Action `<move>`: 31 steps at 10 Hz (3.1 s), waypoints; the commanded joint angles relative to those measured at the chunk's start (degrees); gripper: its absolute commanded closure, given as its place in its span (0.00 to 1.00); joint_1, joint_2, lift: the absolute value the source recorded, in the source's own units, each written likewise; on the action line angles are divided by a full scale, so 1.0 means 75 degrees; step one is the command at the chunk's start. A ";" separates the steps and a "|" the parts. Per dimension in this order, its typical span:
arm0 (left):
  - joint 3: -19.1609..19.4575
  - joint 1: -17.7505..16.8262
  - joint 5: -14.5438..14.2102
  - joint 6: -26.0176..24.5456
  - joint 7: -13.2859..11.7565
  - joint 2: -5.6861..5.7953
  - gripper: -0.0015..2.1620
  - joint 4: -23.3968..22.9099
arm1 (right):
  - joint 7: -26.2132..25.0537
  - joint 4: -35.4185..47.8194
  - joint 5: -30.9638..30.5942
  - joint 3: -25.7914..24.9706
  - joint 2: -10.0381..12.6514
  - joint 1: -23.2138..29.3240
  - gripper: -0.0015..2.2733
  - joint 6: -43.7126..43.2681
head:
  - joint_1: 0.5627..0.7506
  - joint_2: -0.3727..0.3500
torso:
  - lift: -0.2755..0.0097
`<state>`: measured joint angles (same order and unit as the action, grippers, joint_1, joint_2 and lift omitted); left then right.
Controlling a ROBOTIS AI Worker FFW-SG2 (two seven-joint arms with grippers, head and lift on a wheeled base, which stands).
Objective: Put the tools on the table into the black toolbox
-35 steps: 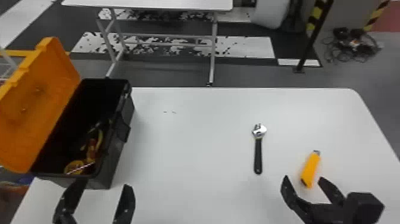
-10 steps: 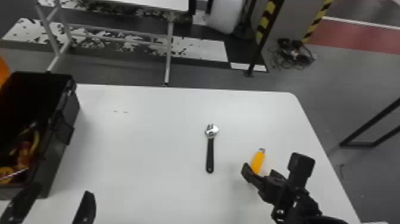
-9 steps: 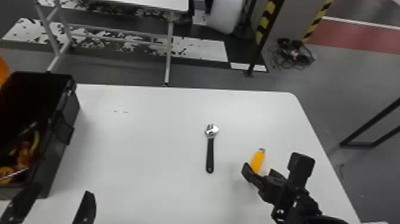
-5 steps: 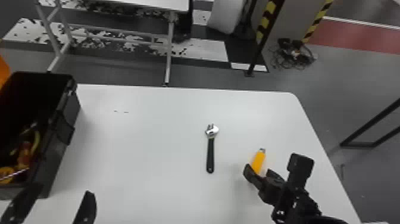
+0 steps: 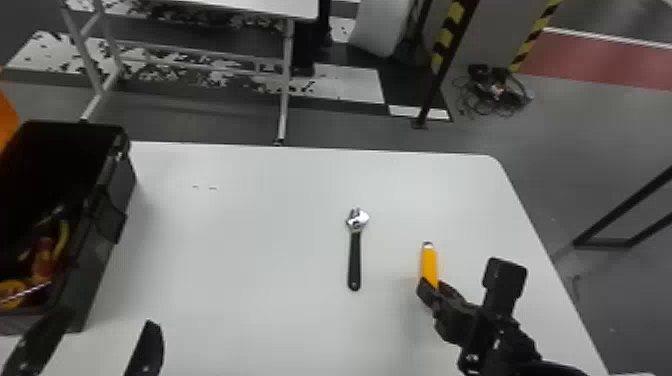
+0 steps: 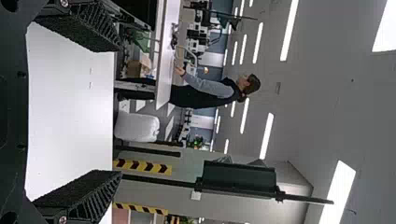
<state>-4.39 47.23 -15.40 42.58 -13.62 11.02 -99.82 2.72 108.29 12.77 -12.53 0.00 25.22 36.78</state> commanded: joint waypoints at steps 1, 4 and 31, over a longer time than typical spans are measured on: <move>0.0000 -0.0004 -0.0010 -0.0001 0.0000 0.0007 0.03 0.0009 | 0.0013 0.0011 -0.0038 -0.0029 0.0007 0.0000 0.74 0.0106 | 0.70 0.27 | 0.70; -0.0023 -0.0004 -0.0021 -0.0001 0.0000 0.0030 0.03 -0.0015 | 0.0282 0.0128 -0.0120 -0.0122 0.0007 0.0117 0.91 0.0106 | 0.70 0.27 | 0.70; 0.0832 -0.2019 -0.2506 -1.0711 -0.2461 -0.0263 0.04 -0.3191 | 0.3938 0.1605 -0.2499 0.2831 0.0007 0.2262 0.91 -0.4347 | 0.70 0.55 | 0.70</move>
<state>1.83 32.15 -34.16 -37.56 -32.08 9.18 -123.75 32.05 120.20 -5.47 7.98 0.00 42.18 4.13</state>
